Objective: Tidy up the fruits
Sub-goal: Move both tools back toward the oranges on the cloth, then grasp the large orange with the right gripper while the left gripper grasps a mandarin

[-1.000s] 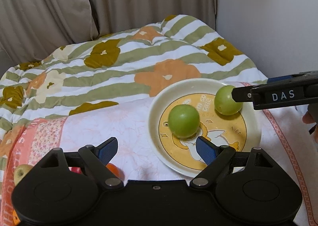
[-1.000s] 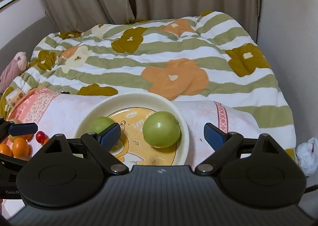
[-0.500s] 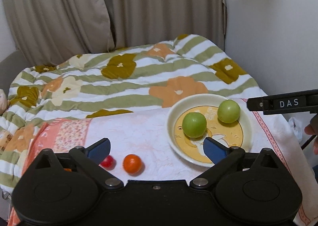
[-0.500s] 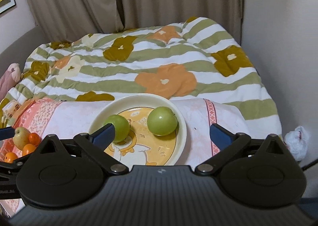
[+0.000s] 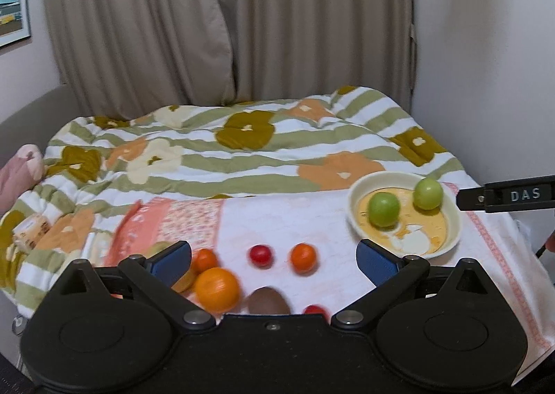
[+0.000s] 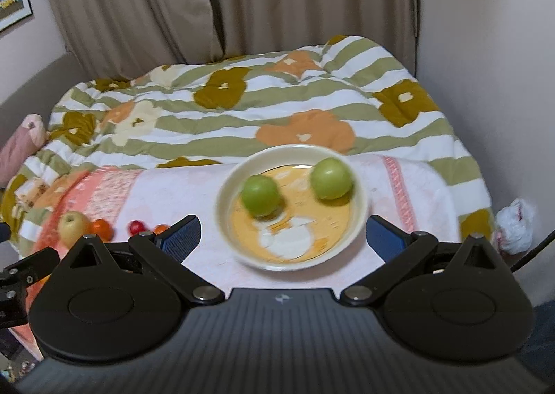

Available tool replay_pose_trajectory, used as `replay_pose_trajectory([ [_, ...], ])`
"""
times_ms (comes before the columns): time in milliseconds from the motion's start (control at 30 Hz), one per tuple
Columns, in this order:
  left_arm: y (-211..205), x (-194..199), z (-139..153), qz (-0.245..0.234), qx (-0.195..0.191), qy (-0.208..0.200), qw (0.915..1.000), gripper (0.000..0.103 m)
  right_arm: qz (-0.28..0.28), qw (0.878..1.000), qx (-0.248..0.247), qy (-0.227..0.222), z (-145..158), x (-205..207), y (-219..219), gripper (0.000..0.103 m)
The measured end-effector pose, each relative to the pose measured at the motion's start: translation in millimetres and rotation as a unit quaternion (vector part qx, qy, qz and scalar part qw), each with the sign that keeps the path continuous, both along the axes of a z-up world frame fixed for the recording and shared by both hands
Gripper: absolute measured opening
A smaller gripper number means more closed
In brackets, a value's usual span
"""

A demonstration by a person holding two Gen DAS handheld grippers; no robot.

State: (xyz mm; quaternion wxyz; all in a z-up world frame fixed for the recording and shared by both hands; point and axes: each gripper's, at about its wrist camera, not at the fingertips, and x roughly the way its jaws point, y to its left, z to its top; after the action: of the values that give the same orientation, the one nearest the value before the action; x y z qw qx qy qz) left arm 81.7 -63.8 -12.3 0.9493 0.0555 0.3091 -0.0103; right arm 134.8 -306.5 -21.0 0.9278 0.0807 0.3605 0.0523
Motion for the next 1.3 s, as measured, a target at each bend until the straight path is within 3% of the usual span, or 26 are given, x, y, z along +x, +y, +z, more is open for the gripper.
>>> replay_pose_trajectory([
  [400,83,-26,-18,0.033,0.005,0.005,0.9994,0.103,0.045,0.999,0.016,-0.011,-12,-27,98,0.103],
  [733,140,-4,-62,0.012,0.015,0.014,0.9997,0.103,0.075,0.997,0.004,-0.016,-52,-12,179,0.103],
  [967,152,20,-97,-0.025,0.043,0.046,0.9977,0.097,0.111,0.994,-0.020,-0.014,-80,-3,218,0.103],
  [1300,156,36,-127,-0.055,0.043,0.094,0.9932,0.087,0.148,0.987,-0.059,-0.025,-99,15,247,0.103],
])
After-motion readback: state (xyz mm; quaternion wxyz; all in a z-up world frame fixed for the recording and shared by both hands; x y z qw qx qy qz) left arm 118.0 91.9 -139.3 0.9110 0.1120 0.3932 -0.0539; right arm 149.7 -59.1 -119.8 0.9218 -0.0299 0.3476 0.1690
